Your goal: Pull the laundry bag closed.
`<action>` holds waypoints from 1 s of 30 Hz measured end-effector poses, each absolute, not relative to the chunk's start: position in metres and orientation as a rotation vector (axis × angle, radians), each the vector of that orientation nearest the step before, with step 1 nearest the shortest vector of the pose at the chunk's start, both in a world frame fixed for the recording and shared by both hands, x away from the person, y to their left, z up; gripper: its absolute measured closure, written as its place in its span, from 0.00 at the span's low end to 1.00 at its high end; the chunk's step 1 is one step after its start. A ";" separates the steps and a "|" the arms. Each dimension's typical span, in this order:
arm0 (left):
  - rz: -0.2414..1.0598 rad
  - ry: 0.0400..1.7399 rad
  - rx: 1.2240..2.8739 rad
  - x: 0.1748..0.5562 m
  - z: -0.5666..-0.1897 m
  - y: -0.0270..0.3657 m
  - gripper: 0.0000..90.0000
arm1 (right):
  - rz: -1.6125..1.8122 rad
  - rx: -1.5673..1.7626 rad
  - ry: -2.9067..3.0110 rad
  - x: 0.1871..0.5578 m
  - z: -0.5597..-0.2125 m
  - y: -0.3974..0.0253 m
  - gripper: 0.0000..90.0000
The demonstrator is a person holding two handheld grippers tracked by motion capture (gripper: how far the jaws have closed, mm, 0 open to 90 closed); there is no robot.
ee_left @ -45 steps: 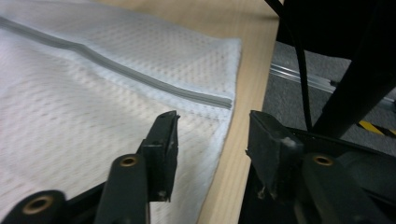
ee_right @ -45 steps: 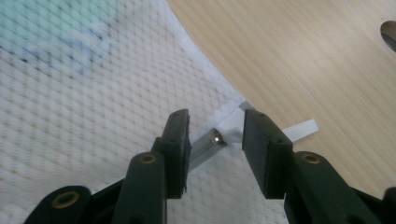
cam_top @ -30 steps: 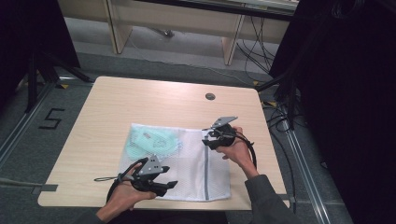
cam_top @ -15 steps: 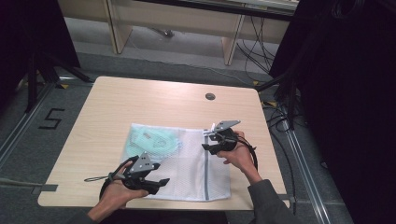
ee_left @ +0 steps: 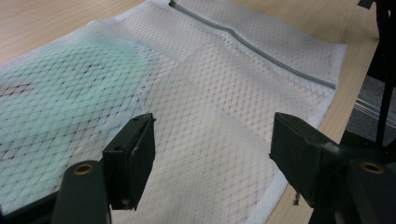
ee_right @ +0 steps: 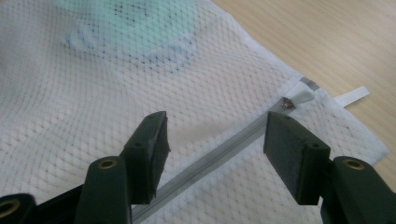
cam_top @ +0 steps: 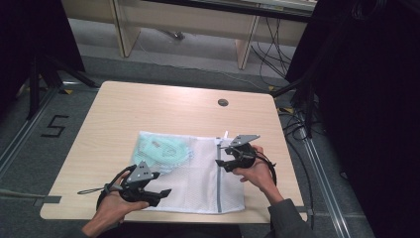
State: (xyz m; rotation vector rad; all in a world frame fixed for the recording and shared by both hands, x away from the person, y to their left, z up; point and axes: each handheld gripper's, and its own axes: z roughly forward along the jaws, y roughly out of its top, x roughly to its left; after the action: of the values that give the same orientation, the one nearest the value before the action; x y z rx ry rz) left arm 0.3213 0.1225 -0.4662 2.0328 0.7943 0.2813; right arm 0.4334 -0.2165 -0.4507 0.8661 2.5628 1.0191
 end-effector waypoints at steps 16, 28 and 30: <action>0.309 0.838 2.012 0.312 -0.462 0.144 0.24 | 1.058 0.914 2.524 0.409 -0.455 -0.231 0.39; 0.316 0.884 1.978 0.306 -0.462 0.153 0.17 | 1.064 0.941 2.543 0.392 -0.458 -0.238 0.36; 0.325 0.875 1.977 0.305 -0.462 0.154 0.17 | 1.050 0.941 2.559 0.389 -0.457 -0.240 0.36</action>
State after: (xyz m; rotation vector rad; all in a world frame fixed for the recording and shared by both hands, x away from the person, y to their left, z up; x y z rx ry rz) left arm 0.3046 0.1542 -0.4616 1.9771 0.8749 0.3247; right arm 0.3892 -0.2399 -0.4573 0.9413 2.5585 1.0499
